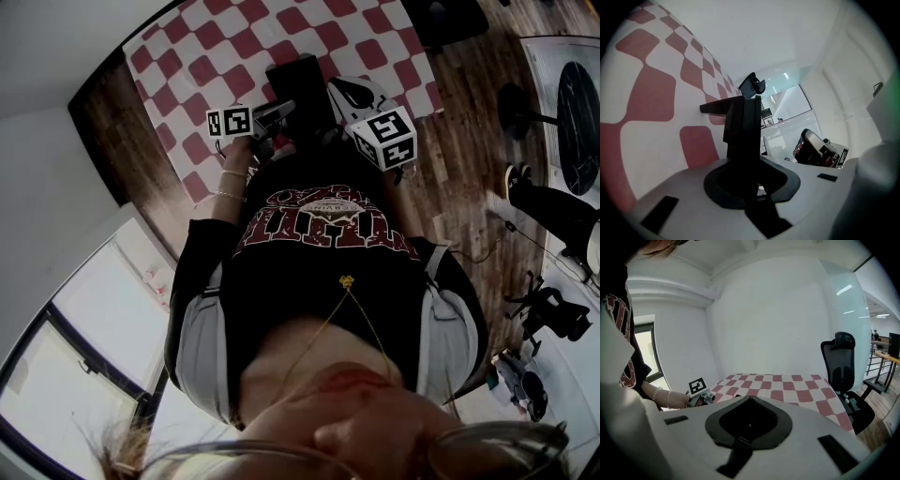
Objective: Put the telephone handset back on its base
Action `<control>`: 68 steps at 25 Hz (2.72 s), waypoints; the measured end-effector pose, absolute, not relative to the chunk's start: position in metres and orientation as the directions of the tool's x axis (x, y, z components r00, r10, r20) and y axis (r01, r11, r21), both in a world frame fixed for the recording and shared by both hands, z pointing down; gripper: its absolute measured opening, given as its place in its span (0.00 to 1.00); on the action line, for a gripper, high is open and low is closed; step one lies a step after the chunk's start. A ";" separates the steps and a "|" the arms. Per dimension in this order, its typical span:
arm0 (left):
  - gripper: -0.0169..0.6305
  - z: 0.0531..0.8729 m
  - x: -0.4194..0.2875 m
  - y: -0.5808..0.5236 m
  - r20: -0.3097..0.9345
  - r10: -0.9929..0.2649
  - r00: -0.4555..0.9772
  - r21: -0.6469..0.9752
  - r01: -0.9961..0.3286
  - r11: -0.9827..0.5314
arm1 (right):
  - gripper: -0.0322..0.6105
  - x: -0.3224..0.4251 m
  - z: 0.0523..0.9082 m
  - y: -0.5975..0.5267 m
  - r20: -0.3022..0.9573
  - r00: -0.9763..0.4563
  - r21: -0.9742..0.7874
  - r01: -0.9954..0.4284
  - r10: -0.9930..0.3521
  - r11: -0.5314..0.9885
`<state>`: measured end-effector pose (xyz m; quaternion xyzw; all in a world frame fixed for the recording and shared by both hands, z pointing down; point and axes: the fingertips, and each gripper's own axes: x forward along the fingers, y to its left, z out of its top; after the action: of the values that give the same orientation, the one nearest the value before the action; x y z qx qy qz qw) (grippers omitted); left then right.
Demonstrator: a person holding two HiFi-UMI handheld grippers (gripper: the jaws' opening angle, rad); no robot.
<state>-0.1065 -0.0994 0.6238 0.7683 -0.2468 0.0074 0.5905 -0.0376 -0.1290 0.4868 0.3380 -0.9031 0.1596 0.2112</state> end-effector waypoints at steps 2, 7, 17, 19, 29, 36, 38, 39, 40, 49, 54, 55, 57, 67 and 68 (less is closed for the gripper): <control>0.15 0.624 -0.107 -0.098 0.306 -0.365 0.879 0.902 -0.390 -0.185 | 0.08 -0.038 0.487 -0.129 0.490 -0.682 -0.146 -0.678 -0.542 0.721; 0.15 0.626 -0.108 -0.097 0.328 -0.357 0.875 0.889 -0.414 -0.198 | 0.08 -0.039 0.487 -0.129 0.488 -0.685 -0.145 -0.675 -0.541 0.723; 0.22 0.619 -0.105 -0.097 0.350 -0.354 0.868 0.883 -0.431 -0.184 | 0.08 -0.042 0.485 -0.125 0.480 -0.699 -0.153 -0.661 -0.530 0.734; 0.24 0.618 -0.104 -0.097 0.356 -0.349 0.867 0.881 -0.436 -0.183 | 0.08 -0.042 0.484 -0.125 0.476 -0.703 -0.155 -0.658 -0.528 0.737; 0.24 0.614 -0.128 -0.106 0.487 -0.369 0.792 0.787 -0.581 -0.208 | 0.08 -0.047 0.480 -0.124 0.460 -0.720 -0.162 -0.643 -0.520 0.748; 0.14 0.610 -0.135 -0.106 0.454 -0.392 0.800 0.797 -0.562 -0.222 | 0.08 -0.048 0.479 -0.123 0.456 -0.724 -0.168 -0.641 -0.517 0.749; 0.14 0.609 -0.135 -0.106 0.438 -0.397 0.806 0.799 -0.552 -0.239 | 0.08 -0.048 0.479 -0.123 0.455 -0.724 -0.171 -0.642 -0.518 0.747; 0.14 0.608 -0.135 -0.107 0.422 -0.401 0.813 0.805 -0.540 -0.248 | 0.08 -0.048 0.479 -0.123 0.455 -0.724 -0.173 -0.642 -0.518 0.747; 0.14 0.608 -0.135 -0.107 0.400 -0.406 0.821 0.813 -0.523 -0.257 | 0.08 -0.048 0.480 -0.123 0.455 -0.724 -0.174 -0.643 -0.518 0.746; 0.14 0.609 -0.135 -0.108 0.297 -0.433 0.851 0.851 -0.442 -0.284 | 0.08 -0.044 0.479 -0.122 0.454 -0.721 -0.185 -0.651 -0.524 0.736; 0.14 0.608 -0.134 -0.107 0.283 -0.429 0.858 0.856 -0.428 -0.290 | 0.08 -0.044 0.478 -0.122 0.451 -0.722 -0.191 -0.653 -0.525 0.733; 0.14 0.608 -0.135 -0.107 0.283 -0.428 0.858 0.856 -0.427 -0.292 | 0.08 -0.044 0.478 -0.122 0.451 -0.722 -0.192 -0.652 -0.525 0.733; 0.14 0.607 -0.135 -0.106 0.282 -0.428 0.859 0.854 -0.428 -0.296 | 0.08 -0.045 0.477 -0.122 0.449 -0.723 -0.193 -0.652 -0.525 0.733; 0.14 0.620 -0.137 -0.101 0.222 -0.444 0.868 0.880 -0.374 -0.293 | 0.08 -0.045 0.477 -0.122 0.443 -0.728 -0.205 -0.650 -0.523 0.732; 0.14 0.622 -0.136 -0.101 0.213 -0.444 0.870 0.883 -0.366 -0.293 | 0.08 -0.045 0.477 -0.122 0.443 -0.729 -0.207 -0.649 -0.522 0.732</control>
<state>-0.1365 -0.1009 0.6224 0.8031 -0.2522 -0.0365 0.5386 -0.0454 -0.1220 0.4771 0.3207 -0.9129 0.1766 0.1806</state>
